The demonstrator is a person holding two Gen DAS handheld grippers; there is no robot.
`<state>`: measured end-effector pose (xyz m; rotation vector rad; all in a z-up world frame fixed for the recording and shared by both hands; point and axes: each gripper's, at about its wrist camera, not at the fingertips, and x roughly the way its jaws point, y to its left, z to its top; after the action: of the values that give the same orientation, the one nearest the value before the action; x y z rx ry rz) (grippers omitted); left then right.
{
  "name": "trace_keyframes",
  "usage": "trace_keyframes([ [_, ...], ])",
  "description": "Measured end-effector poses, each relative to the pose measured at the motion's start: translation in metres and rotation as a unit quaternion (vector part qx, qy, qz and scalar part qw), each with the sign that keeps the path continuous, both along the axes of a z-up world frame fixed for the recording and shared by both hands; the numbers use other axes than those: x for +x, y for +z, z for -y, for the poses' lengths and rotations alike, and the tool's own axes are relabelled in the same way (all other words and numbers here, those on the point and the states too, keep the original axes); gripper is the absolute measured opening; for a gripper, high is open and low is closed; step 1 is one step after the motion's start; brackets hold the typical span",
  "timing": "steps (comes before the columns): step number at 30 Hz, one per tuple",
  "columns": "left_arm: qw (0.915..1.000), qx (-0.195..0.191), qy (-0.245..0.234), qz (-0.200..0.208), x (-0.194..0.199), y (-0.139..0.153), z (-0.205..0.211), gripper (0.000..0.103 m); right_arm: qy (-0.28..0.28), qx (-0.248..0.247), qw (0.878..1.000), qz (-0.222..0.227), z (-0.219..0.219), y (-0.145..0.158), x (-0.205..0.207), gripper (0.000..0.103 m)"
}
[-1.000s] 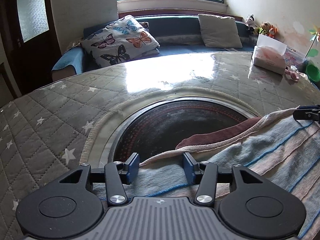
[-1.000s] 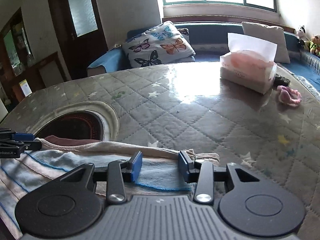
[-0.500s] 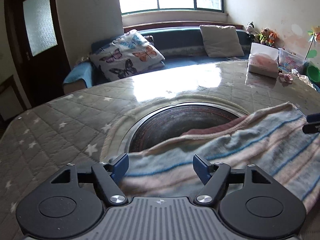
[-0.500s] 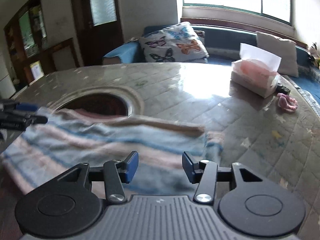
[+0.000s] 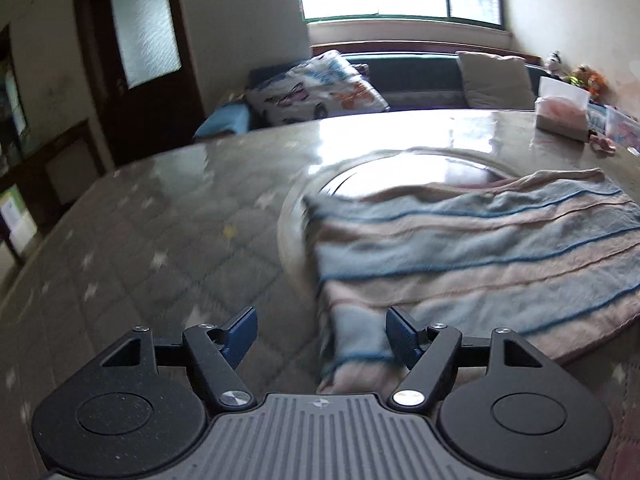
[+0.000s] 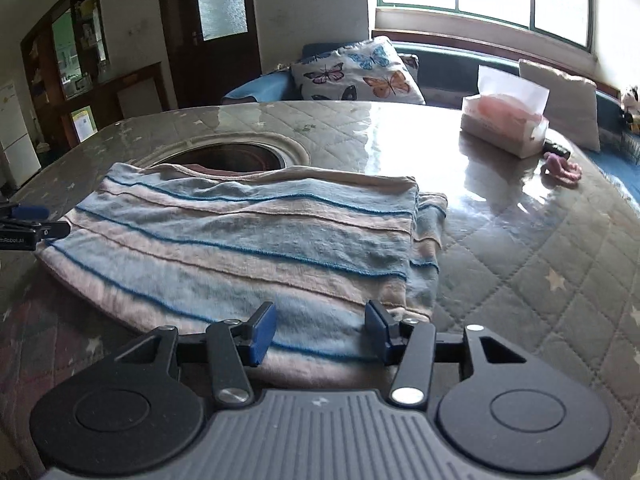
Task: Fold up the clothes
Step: 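Lower the folded hem onto the shirt and open both tools, then grasp the edge of the folded striped shirt with both tools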
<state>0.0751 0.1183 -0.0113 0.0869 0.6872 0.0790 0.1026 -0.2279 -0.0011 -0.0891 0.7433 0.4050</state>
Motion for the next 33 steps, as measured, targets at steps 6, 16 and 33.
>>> trace_keyframes([
  [6, 0.9995, -0.028, 0.010, 0.002, -0.016, 0.001, -0.008, 0.073, -0.002, -0.011, 1.000, 0.003, 0.006, 0.004, -0.012, 0.051],
  [16, 0.9941, -0.105, -0.013, -0.021, -0.025, 0.002, -0.015, 0.030, -0.079, 0.052, 0.996, -0.007, 0.040, 0.002, -0.017, 0.050],
  [33, 0.9904, -0.117, -0.058, -0.047, -0.056, 0.010, 0.005, 0.015, -0.120, 0.062, 0.990, -0.027, 0.066, -0.003, -0.028, 0.010],
])
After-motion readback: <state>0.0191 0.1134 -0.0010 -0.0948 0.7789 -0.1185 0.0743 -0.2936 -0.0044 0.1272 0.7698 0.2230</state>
